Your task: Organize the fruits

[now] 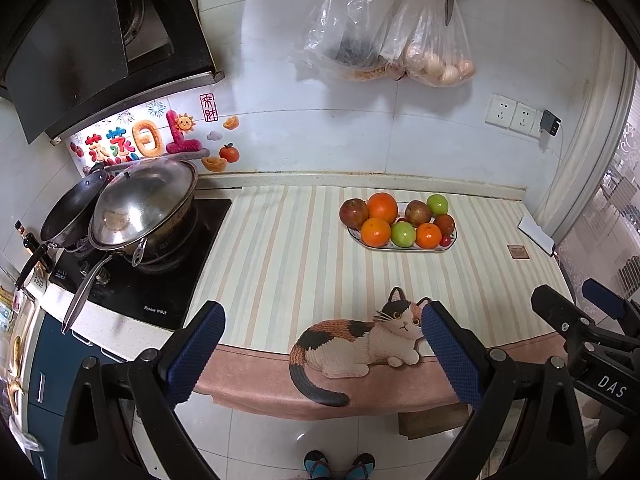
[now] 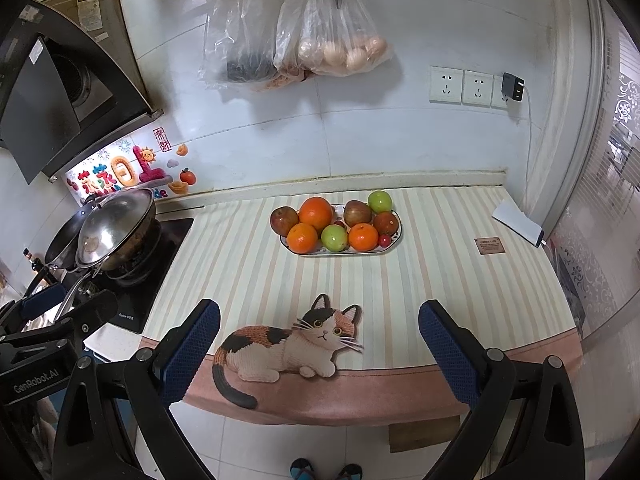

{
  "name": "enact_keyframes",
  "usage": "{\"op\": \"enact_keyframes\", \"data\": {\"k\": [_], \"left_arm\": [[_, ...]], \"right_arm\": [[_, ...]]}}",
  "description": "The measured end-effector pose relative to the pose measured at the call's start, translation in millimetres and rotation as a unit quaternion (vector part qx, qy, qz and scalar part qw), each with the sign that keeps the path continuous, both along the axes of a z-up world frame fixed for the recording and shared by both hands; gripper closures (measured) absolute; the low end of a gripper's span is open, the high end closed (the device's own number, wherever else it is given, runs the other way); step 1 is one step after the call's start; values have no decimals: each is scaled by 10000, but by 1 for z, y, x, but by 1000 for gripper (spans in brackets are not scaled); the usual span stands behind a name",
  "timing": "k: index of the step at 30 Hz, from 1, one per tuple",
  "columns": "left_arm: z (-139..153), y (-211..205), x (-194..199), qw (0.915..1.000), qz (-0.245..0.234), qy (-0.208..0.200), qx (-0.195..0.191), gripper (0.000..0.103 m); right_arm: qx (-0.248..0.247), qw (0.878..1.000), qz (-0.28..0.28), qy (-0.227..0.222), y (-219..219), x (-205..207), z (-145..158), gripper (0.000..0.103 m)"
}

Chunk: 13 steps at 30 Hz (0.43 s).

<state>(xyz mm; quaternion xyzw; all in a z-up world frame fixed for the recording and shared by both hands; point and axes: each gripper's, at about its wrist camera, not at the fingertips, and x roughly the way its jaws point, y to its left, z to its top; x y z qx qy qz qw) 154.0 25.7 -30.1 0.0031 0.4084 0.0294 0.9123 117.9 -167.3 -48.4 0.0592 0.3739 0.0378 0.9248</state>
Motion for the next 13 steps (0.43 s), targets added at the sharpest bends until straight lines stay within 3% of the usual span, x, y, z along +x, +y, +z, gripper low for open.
{"op": "enact_keyframes", "data": {"k": [13], "left_arm": [[0, 3, -6, 9999, -16, -137, 48, 3]], "right_arm": [[58, 10000, -53, -23, -3, -3, 1, 1]]}}
